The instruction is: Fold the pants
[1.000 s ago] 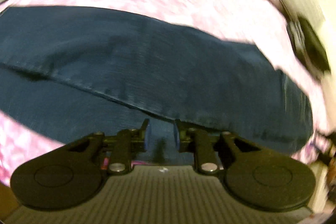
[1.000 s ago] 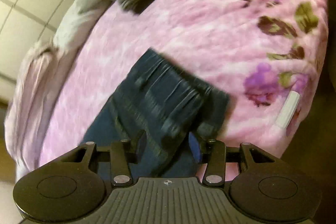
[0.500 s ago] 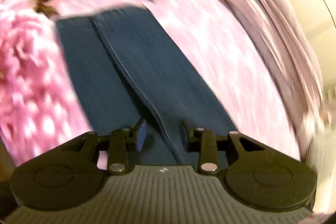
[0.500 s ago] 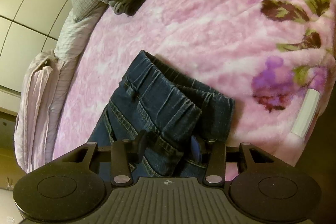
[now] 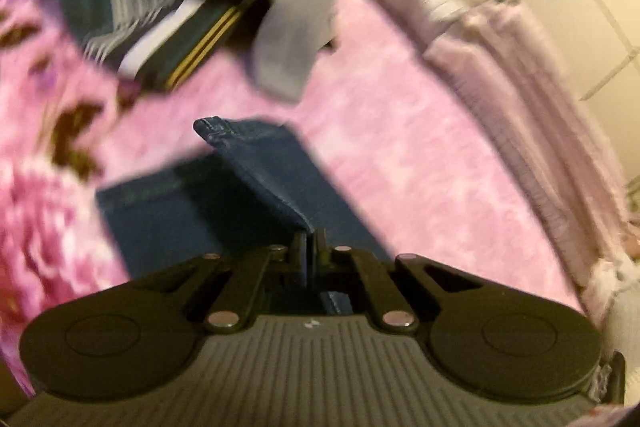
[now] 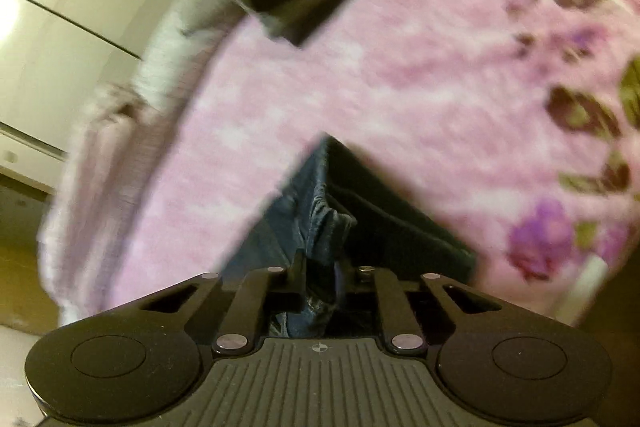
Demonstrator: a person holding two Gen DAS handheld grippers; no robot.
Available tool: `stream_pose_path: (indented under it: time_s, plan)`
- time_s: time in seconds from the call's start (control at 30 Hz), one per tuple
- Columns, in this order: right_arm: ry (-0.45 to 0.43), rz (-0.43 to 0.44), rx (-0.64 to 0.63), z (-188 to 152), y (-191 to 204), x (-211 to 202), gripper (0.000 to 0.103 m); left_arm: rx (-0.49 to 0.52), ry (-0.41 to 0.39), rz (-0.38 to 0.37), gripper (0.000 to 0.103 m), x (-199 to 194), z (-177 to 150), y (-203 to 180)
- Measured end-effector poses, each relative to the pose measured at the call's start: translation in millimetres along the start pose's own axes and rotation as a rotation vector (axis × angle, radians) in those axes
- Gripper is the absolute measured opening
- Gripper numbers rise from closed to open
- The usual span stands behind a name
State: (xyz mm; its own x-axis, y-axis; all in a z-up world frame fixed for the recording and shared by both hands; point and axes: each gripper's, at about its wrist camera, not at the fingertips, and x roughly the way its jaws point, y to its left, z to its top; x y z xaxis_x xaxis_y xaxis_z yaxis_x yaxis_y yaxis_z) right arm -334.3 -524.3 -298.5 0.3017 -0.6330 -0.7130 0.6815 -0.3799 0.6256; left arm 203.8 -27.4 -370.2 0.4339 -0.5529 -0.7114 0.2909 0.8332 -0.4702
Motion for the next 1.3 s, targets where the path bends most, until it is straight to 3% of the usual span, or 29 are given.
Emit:
stream_pose_path:
  time_s: [0.1,0.2,0.27,0.5,0.63,0.77,0.83,0.93,1.0,1.1,1.17,1.3]
  plan:
    - [0.004,-0.017,-0.023,1.6,-8.5,-6.9,0.008,0.085,-0.034,0.011,0.001,-22.1,-7.6,4.1]
    - [0.081,-0.135,-0.021,-10.4,-32.3,12.7,0.008,0.12,0.088,0.141,0.001,-7.5,-38.9,30.4]
    - [0.053,-0.152,0.042,-16.2,-41.9,17.0,0.008,0.137,0.105,0.189,0.001,-0.9,-52.7,38.0]
    - [-0.014,-0.06,0.024,-21.4,-33.4,-13.0,0.008,0.176,0.091,0.191,0.002,-3.5,-52.4,30.6]
    - [0.02,-0.114,0.023,-24.7,-39.1,-7.5,0.008,0.176,0.069,0.19,0.002,-9.8,-48.8,27.7]
    - [-0.012,-0.06,0.027,-24.7,-40.0,-9.3,0.008,0.192,0.039,0.169,0.003,-20.9,-45.1,24.4]
    - [0.02,-0.114,0.022,-27.9,-47.2,-2.2,0.008,0.205,0.061,0.201,0.003,-14.3,-49.4,25.7]
    - [0.033,-0.171,0.029,-31.1,-53.7,5.9,0.023,0.261,0.091,0.274,0.005,0.0,-61.0,20.6]
    - [0.058,-0.227,-0.004,-26.3,-44.7,4.4,0.045,0.271,0.104,0.296,0.006,-1.2,-60.1,12.3]
    - [0.083,-0.288,-0.132,-18.4,-24.4,-8.7,0.047,0.338,0.13,0.307,0.01,-14.5,-56.0,-2.5]
    - [0.022,-0.315,-0.238,-10.3,-7.8,-23.7,0.05,0.394,0.108,0.292,0.015,-30.8,-53.1,-18.3]
    - [-0.053,-0.231,-0.317,17.1,8.4,-21.4,0.06,0.446,0.113,0.188,0.019,-33.6,-50.4,-63.7]
